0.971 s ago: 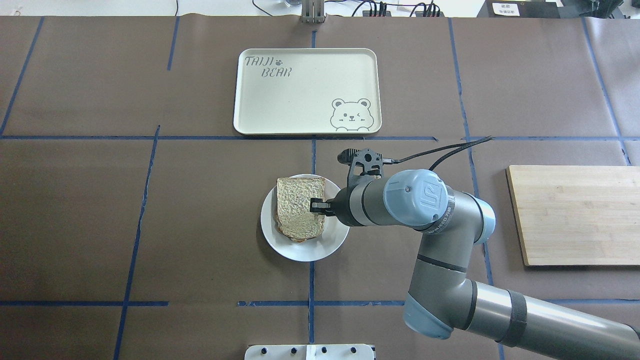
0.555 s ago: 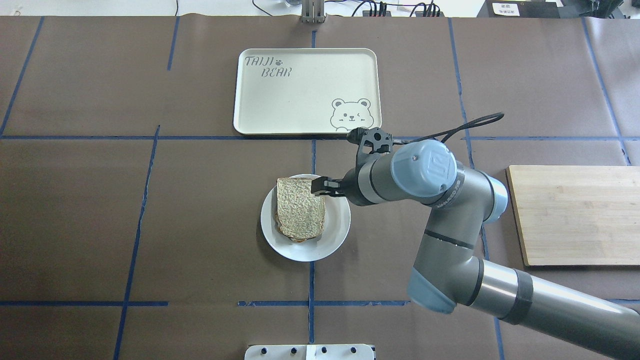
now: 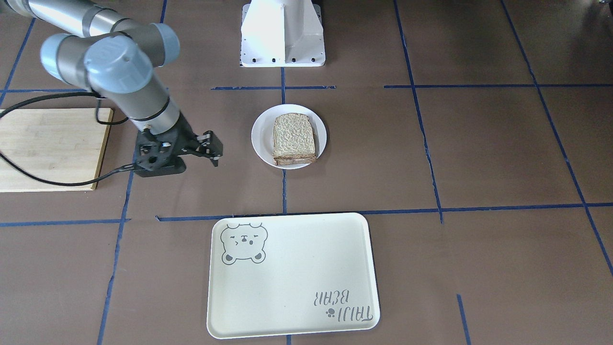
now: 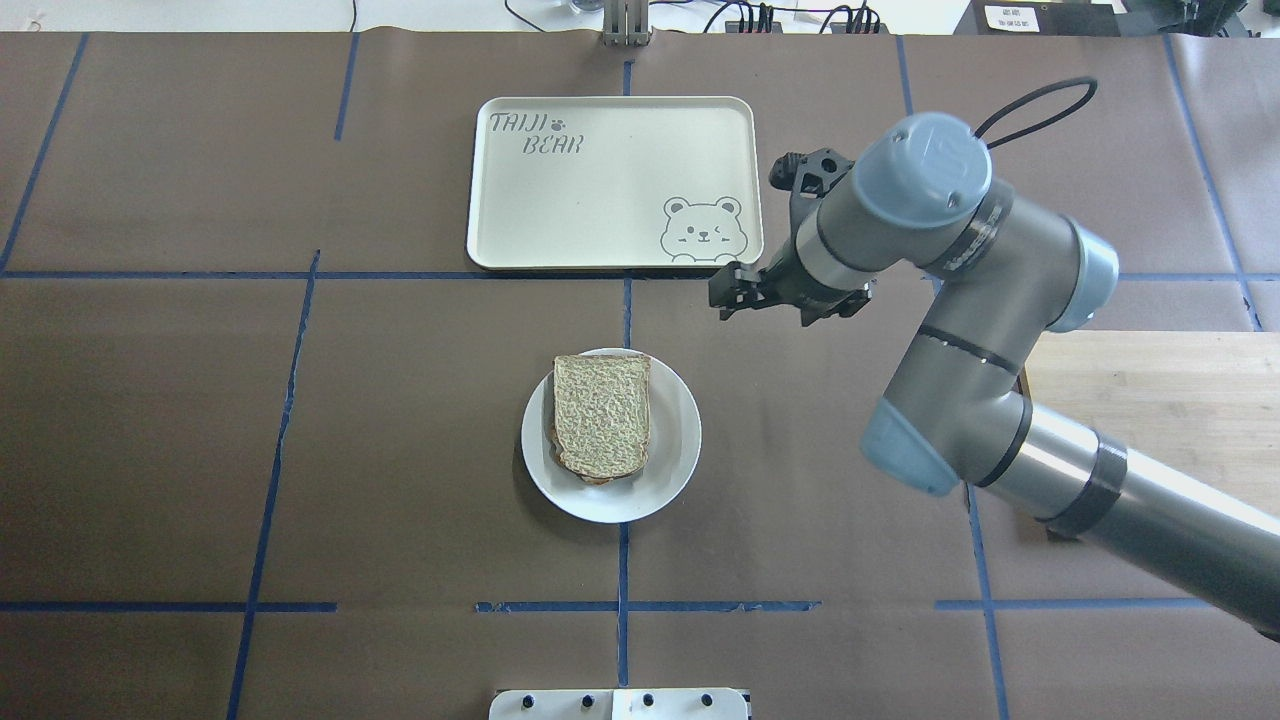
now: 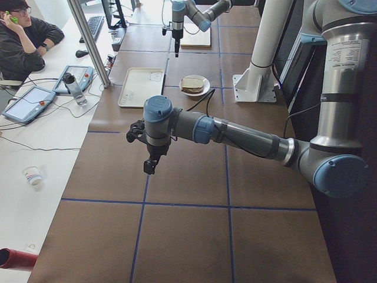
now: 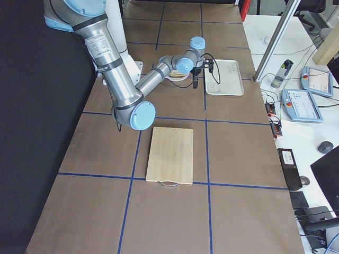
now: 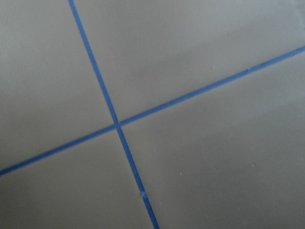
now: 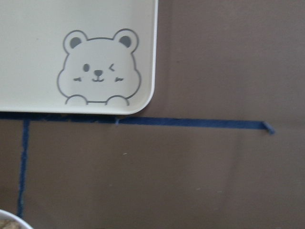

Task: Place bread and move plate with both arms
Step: 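Raise the right gripper and withdraw it away from the plate, then move the left gripper in toward the rim of the white plate, then grip the plate rim nearest the left gripper, then slide the plate with the left gripper onto the bear tray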

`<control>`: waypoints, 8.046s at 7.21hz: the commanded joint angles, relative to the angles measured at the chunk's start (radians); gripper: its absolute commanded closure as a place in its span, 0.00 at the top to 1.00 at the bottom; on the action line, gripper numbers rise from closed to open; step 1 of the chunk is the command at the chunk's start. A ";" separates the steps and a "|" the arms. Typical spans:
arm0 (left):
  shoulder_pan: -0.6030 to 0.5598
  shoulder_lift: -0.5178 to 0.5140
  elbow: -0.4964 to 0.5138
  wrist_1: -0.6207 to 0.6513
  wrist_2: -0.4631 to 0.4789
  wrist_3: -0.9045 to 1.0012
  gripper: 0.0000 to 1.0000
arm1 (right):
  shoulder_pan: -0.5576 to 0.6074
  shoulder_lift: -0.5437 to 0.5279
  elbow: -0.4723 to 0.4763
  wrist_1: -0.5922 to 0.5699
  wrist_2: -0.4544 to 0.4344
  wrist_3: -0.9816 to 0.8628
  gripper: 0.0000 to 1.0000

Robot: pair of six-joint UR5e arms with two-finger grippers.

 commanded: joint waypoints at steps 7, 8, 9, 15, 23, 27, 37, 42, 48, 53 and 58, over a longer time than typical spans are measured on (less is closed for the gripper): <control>0.501 -0.044 0.007 -0.638 -0.030 -1.069 1.00 | 0.648 -0.657 0.240 -0.298 0.168 -1.240 1.00; 0.549 -0.081 0.016 -0.721 -0.030 -1.212 1.00 | 0.673 -0.740 0.218 -0.200 0.178 -1.240 1.00; 0.575 -0.105 0.018 -0.765 -0.024 -1.318 1.00 | 0.683 -0.783 0.197 -0.178 0.179 -1.243 1.00; 0.984 -0.251 0.229 -1.350 0.560 -1.899 1.00 | 0.687 -0.786 0.177 -0.178 0.179 -1.177 1.00; 1.134 -0.342 0.449 -1.543 0.697 -1.902 0.61 | 0.687 -0.780 0.181 -0.176 0.178 -1.179 1.00; 1.137 -0.345 0.452 -1.543 0.708 -1.902 0.41 | 0.687 -0.782 0.183 -0.178 0.178 -1.179 1.00; 1.152 -0.357 0.472 -1.543 0.710 -1.902 0.05 | 0.687 -0.782 0.184 -0.176 0.178 -1.177 1.00; 1.143 -0.365 0.459 -1.704 0.714 -2.006 0.00 | 0.687 -0.779 0.184 -0.176 0.178 -1.177 1.00; 0.918 -0.556 0.701 -1.724 0.757 -2.189 0.00 | 0.687 -0.779 0.181 -0.176 0.178 -1.177 1.00; 0.836 -0.803 1.079 -1.727 0.753 -2.221 0.00 | 0.687 -0.774 0.180 -0.176 0.176 -1.177 1.00; 0.864 -0.862 1.188 -1.726 0.760 -2.213 0.10 | 0.687 -0.774 0.181 -0.176 0.176 -1.163 1.00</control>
